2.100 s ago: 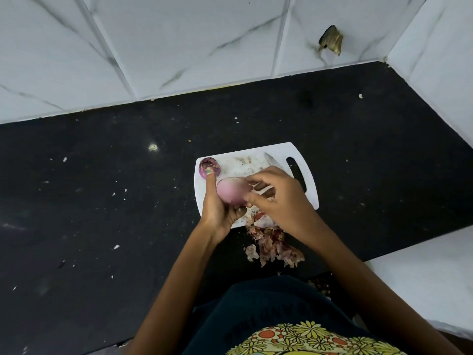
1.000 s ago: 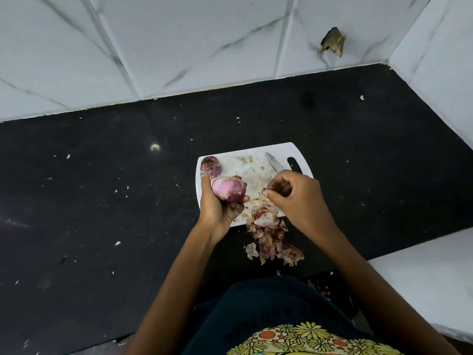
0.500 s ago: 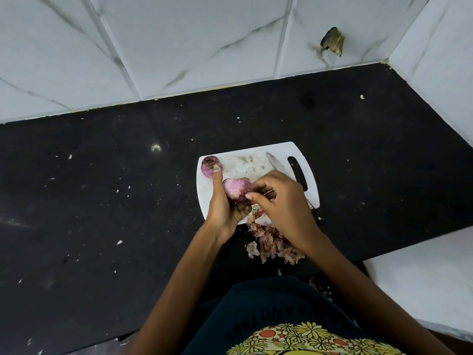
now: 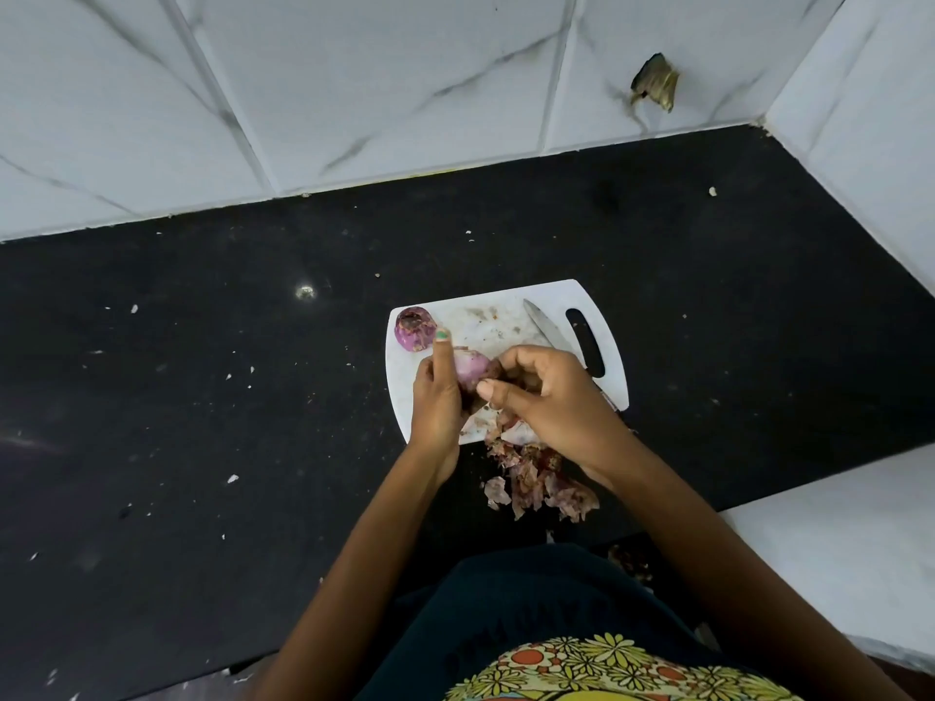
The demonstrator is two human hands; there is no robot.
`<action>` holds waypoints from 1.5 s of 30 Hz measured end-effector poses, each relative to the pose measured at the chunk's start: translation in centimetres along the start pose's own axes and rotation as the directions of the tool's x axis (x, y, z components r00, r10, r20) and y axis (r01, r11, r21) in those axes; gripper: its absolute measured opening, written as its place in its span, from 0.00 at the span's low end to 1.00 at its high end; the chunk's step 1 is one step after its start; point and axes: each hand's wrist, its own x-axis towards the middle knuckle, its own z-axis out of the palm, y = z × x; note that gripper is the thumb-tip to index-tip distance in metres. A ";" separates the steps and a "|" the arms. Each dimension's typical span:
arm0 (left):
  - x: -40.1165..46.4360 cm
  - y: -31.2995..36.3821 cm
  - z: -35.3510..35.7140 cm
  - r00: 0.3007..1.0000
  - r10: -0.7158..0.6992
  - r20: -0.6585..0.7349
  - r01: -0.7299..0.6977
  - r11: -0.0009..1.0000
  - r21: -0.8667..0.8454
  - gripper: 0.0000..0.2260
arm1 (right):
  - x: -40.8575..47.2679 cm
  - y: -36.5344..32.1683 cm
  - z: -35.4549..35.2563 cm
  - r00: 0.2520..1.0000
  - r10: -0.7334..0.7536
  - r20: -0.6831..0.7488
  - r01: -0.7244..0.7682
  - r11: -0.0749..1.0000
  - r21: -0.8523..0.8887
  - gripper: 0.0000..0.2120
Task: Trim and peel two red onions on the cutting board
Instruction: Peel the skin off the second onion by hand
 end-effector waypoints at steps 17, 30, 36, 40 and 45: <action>1.1 -0.2 -0.6 0.975 -0.216 0.045 0.221 0.953 -0.208 0.28 | 0.5 3.2 -1.1 0.995 -0.072 -0.068 0.032 0.882 -0.469 0.11; 0.2 -0.3 0.8 0.995 -0.094 -0.016 0.090 0.981 -0.170 0.33 | 1.3 2.4 1.0 0.944 -0.063 -0.325 0.005 0.984 -0.177 0.05; 0.3 -0.6 0.9 0.996 -0.087 -0.006 0.085 0.981 -0.172 0.32 | 1.5 2.6 0.5 0.957 -0.075 -0.279 0.019 0.980 -0.199 0.02; 0.3 -0.7 0.9 0.996 -0.083 -0.022 0.077 0.979 -0.188 0.34 | 1.7 2.5 0.5 0.959 -0.087 -0.269 0.028 0.976 -0.216 0.03; 0.7 -0.7 0.8 0.996 -0.066 -0.059 0.053 0.980 -0.191 0.39 | 1.3 2.3 0.9 0.986 -0.010 -0.166 0.001 0.999 -0.054 0.06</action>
